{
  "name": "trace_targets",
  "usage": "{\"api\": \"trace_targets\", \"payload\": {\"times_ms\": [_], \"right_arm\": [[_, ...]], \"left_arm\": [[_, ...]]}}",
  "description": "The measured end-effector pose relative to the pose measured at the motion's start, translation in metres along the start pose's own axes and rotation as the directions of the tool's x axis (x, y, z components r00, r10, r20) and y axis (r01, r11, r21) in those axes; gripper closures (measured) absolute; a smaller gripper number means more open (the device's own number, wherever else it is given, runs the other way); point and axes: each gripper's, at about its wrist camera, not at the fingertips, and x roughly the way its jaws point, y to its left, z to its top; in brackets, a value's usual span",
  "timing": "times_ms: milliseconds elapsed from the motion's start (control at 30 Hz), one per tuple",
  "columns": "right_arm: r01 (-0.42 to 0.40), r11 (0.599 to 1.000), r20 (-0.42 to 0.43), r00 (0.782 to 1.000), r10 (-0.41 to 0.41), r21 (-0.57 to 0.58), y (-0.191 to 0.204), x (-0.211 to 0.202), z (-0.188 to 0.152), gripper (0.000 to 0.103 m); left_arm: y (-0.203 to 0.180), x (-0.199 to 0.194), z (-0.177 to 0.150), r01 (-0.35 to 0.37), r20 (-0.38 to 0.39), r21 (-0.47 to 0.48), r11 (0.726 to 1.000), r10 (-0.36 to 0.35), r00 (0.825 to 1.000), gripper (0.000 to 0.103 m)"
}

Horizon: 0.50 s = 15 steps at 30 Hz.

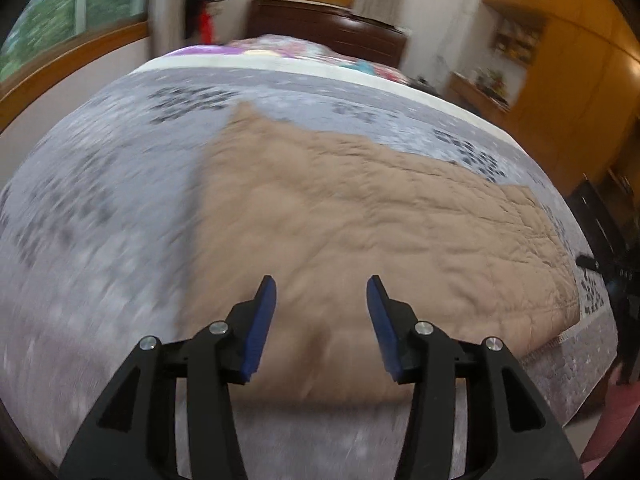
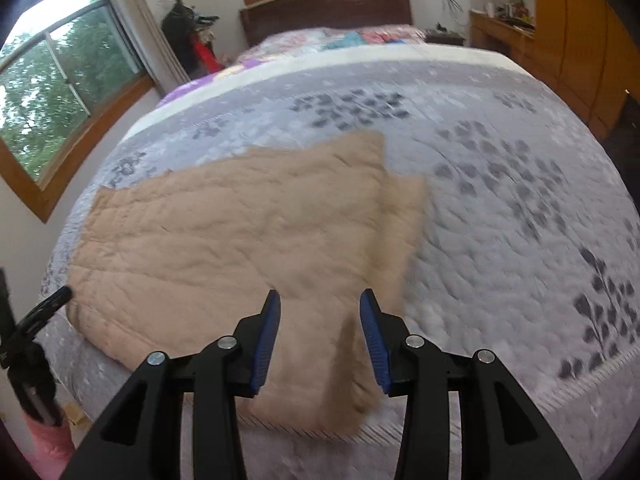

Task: Fold large clothes
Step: 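Grasp the coat's side with the left gripper and lift it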

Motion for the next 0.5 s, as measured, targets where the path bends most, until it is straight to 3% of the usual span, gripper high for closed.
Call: {"api": "trace_targets", "payload": {"times_ms": [167,333,500], "right_arm": [[-0.042,0.999,-0.076,0.996,0.044,0.030,-0.016,0.008,-0.020,0.061],[-0.039,0.999,-0.104,0.994,0.043,0.032,-0.019,0.020,-0.028,0.061],[-0.037,0.998,-0.125,0.991,0.042,0.040,-0.023,0.031,-0.035,0.061]], "left_arm": [[0.041,-0.025,-0.039,-0.026,-0.023,-0.218,0.976,0.021,1.000,0.053],[0.060,-0.021,-0.063,0.097,-0.015,-0.396,0.913,-0.112,0.994,0.049],[0.060,-0.002,-0.064,0.178,0.014,-0.465,0.867,-0.194,0.981,0.049]]}}
